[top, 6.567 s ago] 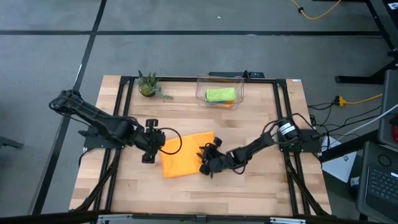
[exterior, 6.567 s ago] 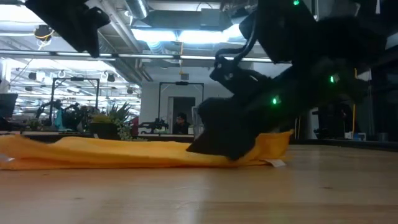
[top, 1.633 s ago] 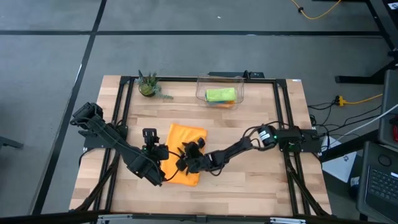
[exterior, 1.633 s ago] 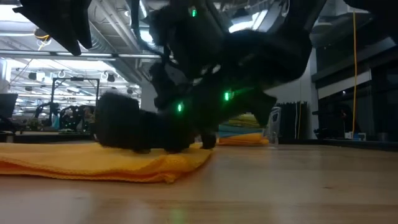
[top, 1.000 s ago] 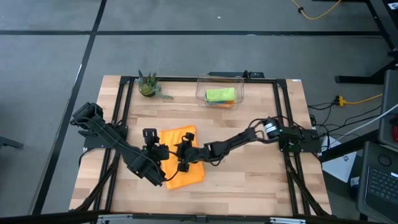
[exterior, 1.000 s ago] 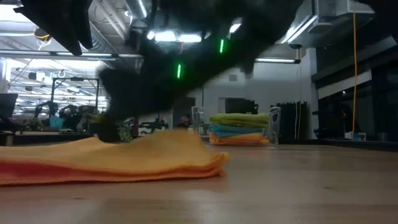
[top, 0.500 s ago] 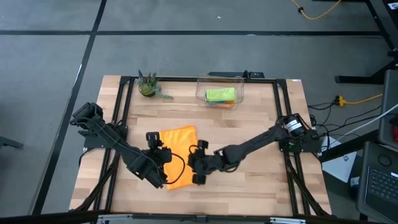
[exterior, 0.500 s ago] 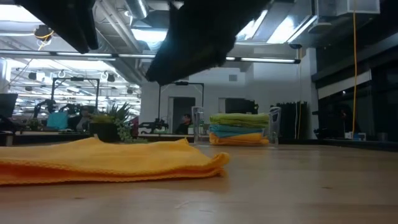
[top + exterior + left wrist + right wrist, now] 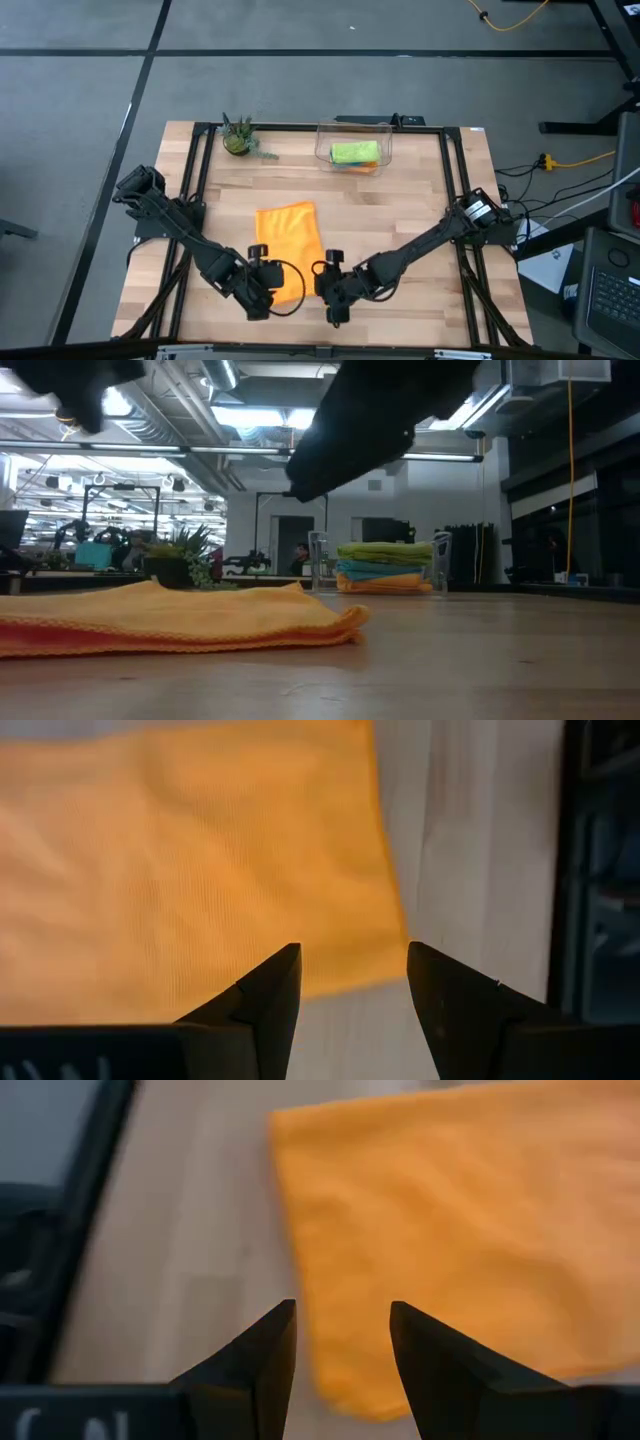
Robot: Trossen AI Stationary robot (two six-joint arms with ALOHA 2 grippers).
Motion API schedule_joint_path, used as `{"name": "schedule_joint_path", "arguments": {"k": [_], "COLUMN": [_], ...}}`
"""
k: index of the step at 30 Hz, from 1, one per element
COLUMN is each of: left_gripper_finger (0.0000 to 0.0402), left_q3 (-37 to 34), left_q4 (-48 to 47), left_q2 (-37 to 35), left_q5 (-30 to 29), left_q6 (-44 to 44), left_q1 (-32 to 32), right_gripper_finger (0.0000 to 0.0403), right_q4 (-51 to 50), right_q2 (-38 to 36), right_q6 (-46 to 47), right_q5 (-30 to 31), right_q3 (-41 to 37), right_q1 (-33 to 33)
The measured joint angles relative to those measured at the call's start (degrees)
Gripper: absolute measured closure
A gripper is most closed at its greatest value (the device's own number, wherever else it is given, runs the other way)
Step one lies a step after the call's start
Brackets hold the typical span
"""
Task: Fold microfiber towels
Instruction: Fold the orange towel on the table
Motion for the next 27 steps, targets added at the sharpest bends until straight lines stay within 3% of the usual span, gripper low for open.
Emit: {"name": "schedule_joint_path", "arguments": {"k": [4,12,18,23,27], "left_gripper_finger": [0.0223,0.0223,0.0221,0.0192,0.0166], "left_q3": [-2.74,-11.21,-11.18,-11.23,-11.23], "left_q4": [0.3,16.6,17.28,18.43,20.54], "left_q2": [0.0,0.04,0.84,4.8,6.6], "left_q5": [0.93,1.24,-0.09,5.71,6.94], "left_q6": [-2.56,-1.48,-3.34,-3.06,-1.39], "left_q1": [-2.34,-5.57,-4.85,-3.32,-3.17], "right_gripper_finger": [0.0237,0.0234,0.0178,0.0126,0.0117], "right_q4": [-0.91,-0.5,-0.17,1.23,2.47], "right_q2": [0.0,0.0,0.0,1.34,3.41], "right_q6": [-0.27,-2.08,-1.72,-2.45,-7.76], "right_q5": [-3.65,-2.32,-3.51,-2.46,-2.7], "right_q3": [0.0,-0.6,-1.61,-1.64,-1.66], "right_q1": [1.2,2.32,2.1,2.1,2.1]}}
